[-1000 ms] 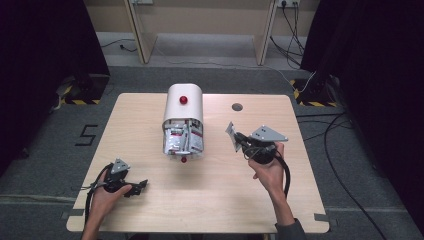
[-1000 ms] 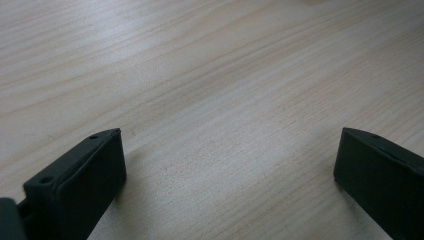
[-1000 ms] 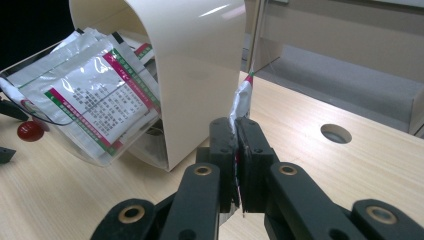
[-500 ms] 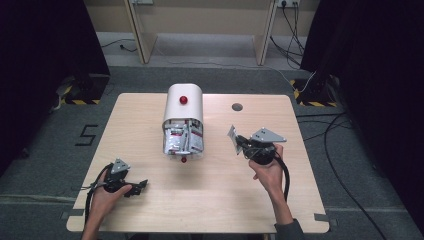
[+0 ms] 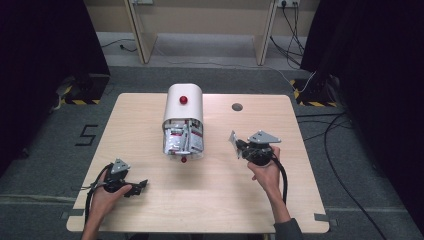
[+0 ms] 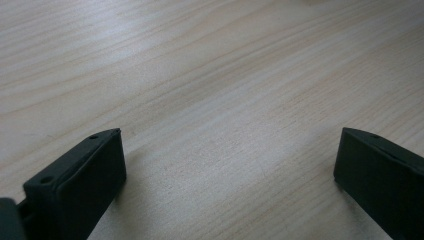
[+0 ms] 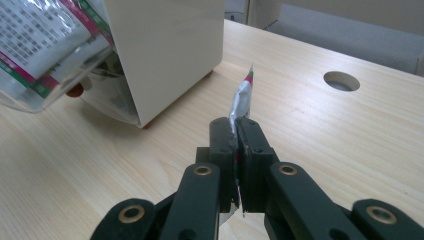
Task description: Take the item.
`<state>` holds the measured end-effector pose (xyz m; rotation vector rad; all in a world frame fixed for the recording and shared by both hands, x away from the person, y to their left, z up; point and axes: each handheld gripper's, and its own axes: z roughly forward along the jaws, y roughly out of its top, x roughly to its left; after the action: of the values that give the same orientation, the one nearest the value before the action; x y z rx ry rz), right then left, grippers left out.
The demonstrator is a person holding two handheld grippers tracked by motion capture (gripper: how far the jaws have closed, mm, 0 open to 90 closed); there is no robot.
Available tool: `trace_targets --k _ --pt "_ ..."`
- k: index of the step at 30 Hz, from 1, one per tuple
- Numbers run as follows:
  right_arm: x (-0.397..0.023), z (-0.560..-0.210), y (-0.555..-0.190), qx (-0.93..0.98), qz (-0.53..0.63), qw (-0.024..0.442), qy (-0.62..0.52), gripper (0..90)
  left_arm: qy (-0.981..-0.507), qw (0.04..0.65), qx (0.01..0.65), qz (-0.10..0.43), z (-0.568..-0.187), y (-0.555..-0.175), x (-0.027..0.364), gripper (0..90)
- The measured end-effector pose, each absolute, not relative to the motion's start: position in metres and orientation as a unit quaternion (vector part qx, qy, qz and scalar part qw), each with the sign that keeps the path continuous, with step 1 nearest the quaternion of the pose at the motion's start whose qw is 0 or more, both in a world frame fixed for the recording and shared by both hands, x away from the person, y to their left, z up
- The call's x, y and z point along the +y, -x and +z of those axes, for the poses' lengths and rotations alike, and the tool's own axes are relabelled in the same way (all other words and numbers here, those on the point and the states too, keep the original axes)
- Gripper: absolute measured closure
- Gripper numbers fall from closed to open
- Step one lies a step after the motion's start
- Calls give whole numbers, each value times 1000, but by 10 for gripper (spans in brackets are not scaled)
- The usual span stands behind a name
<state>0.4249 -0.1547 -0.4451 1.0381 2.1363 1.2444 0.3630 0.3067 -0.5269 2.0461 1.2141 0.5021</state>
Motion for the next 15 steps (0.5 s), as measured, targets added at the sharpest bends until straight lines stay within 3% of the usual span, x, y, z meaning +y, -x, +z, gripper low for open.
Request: trace_targets --k 15 --pt "-153 -462 -433 783 436 220 -385 871 -789 348 468 194 -527 -363 307 0"
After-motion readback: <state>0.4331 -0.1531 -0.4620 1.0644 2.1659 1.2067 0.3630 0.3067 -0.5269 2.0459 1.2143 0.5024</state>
